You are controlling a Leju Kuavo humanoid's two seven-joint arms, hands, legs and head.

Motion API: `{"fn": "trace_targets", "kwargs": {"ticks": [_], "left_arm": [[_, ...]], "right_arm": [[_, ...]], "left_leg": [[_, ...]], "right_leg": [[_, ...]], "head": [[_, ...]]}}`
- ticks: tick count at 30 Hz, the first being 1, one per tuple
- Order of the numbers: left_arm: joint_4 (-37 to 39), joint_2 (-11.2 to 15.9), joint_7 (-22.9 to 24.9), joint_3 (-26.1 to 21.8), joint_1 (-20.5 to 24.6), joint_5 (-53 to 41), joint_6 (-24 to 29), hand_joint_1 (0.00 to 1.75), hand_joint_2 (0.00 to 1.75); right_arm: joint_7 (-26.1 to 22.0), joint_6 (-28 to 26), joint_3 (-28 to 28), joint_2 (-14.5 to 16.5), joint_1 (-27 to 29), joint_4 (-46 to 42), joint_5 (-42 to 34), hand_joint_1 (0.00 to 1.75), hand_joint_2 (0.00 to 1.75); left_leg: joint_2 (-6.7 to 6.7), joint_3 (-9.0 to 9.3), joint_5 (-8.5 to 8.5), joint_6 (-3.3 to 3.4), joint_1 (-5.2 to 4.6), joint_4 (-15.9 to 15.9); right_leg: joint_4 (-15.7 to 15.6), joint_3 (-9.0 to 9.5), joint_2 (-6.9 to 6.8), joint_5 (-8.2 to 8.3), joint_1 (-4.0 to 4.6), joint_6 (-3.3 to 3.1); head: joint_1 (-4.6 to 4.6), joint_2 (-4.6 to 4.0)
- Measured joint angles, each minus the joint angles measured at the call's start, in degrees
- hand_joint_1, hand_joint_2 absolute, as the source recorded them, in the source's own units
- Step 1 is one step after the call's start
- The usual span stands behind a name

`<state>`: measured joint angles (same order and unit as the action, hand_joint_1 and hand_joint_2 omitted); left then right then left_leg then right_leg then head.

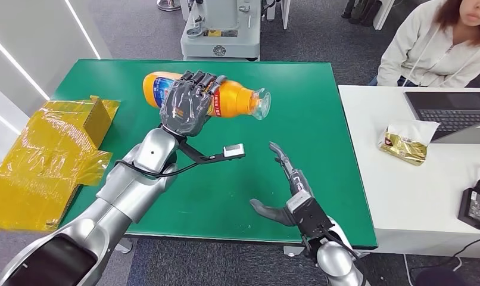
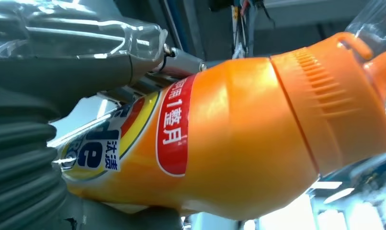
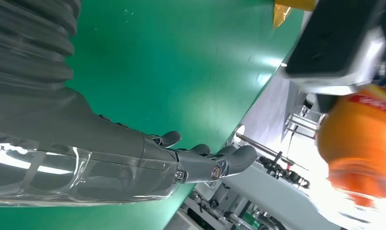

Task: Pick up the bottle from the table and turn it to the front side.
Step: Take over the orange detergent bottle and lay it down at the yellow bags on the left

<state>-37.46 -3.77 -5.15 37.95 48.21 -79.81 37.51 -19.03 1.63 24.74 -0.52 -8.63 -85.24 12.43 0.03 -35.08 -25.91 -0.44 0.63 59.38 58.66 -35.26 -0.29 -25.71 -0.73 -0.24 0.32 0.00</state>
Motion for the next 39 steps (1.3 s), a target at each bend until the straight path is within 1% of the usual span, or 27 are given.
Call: {"fn": "trace_targets", "kwargs": {"ticks": [4, 7, 13, 18, 25, 29, 39], "left_arm": [[5.78, 1.56, 3.11, 0.1, 0.18, -5.17, -0.16, 1.75, 1.75], [9.11, 3.4, 3.93, 0.1, -0.26, -5.83, -0.93, 1.75, 1.75], [14.16, 6.47, 6.42, 0.1, -2.09, -6.42, -5.0, 1.75, 1.75], [17.16, 9.5, 8.94, 0.03, -5.13, -6.53, -7.07, 1.75, 1.75], [19.02, 13.15, 9.31, -0.83, -7.74, -6.86, -11.3, 1.75, 1.75], [19.56, 14.28, 9.28, -1.24, -8.46, -6.89, -11.75, 1.75, 1.75], [19.88, 15.84, 9.87, -1.36, -8.95, -6.91, -12.97, 1.75, 1.75]], "right_arm": [[-0.86, 0.12, 0.14, -0.04, -0.05, -0.03, -0.08, 0.0, 1.75], [-1.14, 0.19, 0.13, -0.18, 0.03, -0.16, -0.17, 0.0, 1.75], [-1.66, 0.49, 0.12, -0.43, 0.0, -0.26, -0.6, 0.0, 1.75], [-2.09, 1.01, 0.1, -0.85, 0.02, 0.08, -1.28, 0.0, 1.75], [-2.48, 1.47, 0.07, -1.18, 0.13, 0.34, -1.63, 0.0, 1.75], [-2.68, 1.79, 0.07, -1.2, 0.23, 0.35, -1.66, 0.0, 1.75], [-2.68, 1.93, 0.07, -1.2, 0.47, 0.4, -1.64, 0.0, 1.75]], "left_leg": [[0.07, 0.02, 0.0, 0.0, 0.0, -0.01], [0.09, 0.02, 0.0, -0.01, 0.02, -0.02], [0.13, 0.0, 0.0, -0.01, 0.01, -0.07], [0.13, -0.01, -0.02, -0.03, 0.01, -0.07], [0.13, -0.02, -0.02, -0.04, 0.02, -0.07], [0.11, -0.03, -0.02, -0.04, 0.01, -0.07], [0.11, -0.02, -0.02, -0.04, 0.01, -0.07]], "right_leg": [[0.01, -0.01, 0.1, 0.0, 0.0, -0.01], [0.02, -0.04, 0.13, 0.0, 0.01, -0.01], [0.02, -0.06, 0.19, -0.01, 0.01, -0.02], [0.01, -0.09, 0.2, -0.02, 0.01, -0.01], [0.02, -0.11, 0.2, -0.03, 0.01, -0.02], [0.01, -0.11, 0.16, -0.03, 0.01, -0.02], [0.02, -0.1, 0.17, -0.03, 0.0, -0.03]], "head": [[0.01, 0.0], [0.0, 0.0], [0.01, 0.0], [0.01, 0.0], [0.01, 0.0], [0.01, 0.0], [0.01, 0.0]]}}
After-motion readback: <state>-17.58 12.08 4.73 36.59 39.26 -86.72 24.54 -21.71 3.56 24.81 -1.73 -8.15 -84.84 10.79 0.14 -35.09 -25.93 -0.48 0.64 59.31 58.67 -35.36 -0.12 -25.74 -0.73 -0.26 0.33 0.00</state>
